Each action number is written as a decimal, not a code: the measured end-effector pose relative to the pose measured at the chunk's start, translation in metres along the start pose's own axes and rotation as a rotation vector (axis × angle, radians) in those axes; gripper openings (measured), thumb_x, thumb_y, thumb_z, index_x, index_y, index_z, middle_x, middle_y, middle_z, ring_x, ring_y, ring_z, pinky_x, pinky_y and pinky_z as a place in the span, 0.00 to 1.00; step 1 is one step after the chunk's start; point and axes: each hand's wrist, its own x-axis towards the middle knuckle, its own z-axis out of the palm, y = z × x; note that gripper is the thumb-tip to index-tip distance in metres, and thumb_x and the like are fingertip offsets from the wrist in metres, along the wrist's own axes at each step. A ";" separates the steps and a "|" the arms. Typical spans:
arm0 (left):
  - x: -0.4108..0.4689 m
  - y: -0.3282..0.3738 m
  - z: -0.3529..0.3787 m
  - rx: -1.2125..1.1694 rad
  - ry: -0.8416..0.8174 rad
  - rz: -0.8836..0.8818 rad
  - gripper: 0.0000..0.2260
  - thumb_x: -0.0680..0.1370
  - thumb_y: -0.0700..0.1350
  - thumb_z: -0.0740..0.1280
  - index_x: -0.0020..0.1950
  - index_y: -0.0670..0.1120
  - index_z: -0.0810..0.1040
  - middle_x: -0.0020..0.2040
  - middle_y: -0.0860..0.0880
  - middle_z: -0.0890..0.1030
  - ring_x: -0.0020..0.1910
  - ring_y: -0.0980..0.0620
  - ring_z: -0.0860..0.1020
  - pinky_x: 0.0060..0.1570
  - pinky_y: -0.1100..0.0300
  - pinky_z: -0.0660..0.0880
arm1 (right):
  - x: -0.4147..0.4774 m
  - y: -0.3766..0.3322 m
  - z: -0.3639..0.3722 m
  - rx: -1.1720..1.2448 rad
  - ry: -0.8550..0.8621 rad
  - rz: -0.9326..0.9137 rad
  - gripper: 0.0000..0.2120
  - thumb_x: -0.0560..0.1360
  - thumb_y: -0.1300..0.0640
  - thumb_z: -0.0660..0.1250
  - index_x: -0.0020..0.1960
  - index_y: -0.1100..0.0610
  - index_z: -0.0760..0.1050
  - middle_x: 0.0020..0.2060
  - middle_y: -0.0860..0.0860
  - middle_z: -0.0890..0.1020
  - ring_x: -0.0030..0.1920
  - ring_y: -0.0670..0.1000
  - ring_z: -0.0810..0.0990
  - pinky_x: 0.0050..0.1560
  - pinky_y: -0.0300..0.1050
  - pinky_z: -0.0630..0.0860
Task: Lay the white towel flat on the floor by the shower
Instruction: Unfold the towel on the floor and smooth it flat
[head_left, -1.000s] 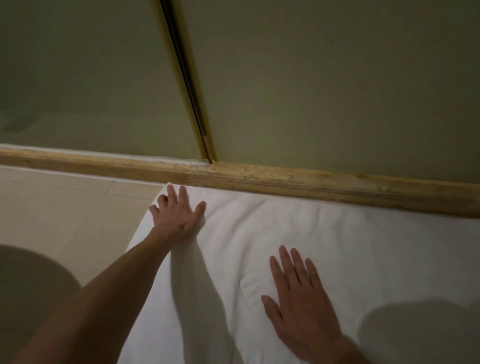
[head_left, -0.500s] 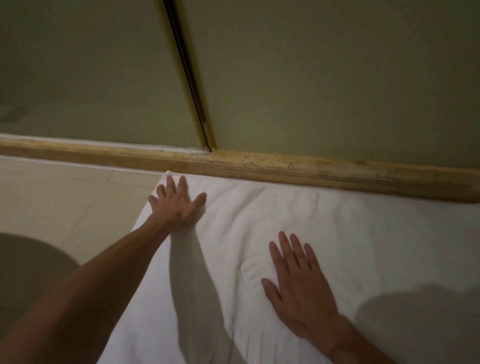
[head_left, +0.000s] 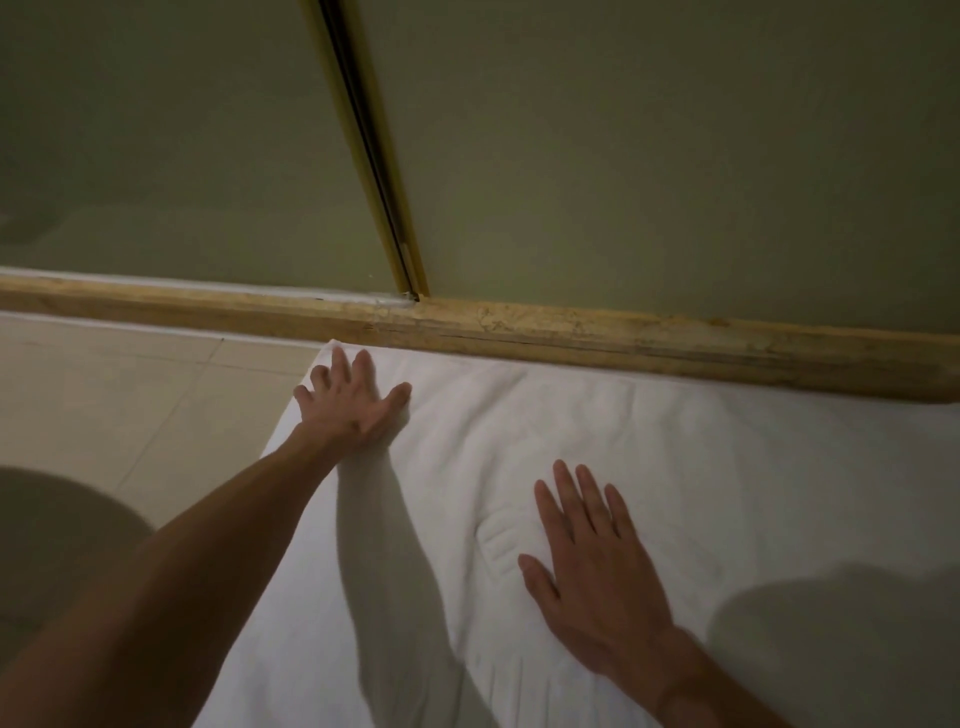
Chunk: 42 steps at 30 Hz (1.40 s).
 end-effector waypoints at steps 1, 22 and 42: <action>0.003 -0.001 -0.002 0.005 -0.017 -0.001 0.34 0.74 0.71 0.50 0.72 0.50 0.56 0.79 0.42 0.49 0.73 0.35 0.56 0.66 0.34 0.55 | 0.000 0.000 0.000 0.002 -0.007 0.003 0.32 0.76 0.40 0.51 0.74 0.57 0.63 0.75 0.57 0.60 0.75 0.59 0.57 0.70 0.59 0.55; -0.293 -0.051 0.035 -0.190 -0.010 -0.150 0.30 0.80 0.59 0.44 0.79 0.47 0.42 0.78 0.40 0.39 0.76 0.40 0.37 0.73 0.41 0.38 | -0.036 -0.089 -0.008 0.041 -0.092 -0.271 0.33 0.77 0.40 0.43 0.76 0.57 0.55 0.77 0.57 0.53 0.77 0.57 0.51 0.76 0.55 0.49; -0.335 -0.075 0.046 -0.180 0.009 -0.154 0.33 0.76 0.69 0.34 0.77 0.54 0.32 0.76 0.48 0.30 0.75 0.44 0.30 0.69 0.35 0.31 | -0.084 -0.134 -0.012 0.017 -0.187 -0.316 0.32 0.80 0.39 0.41 0.78 0.55 0.43 0.78 0.57 0.43 0.77 0.57 0.40 0.75 0.59 0.42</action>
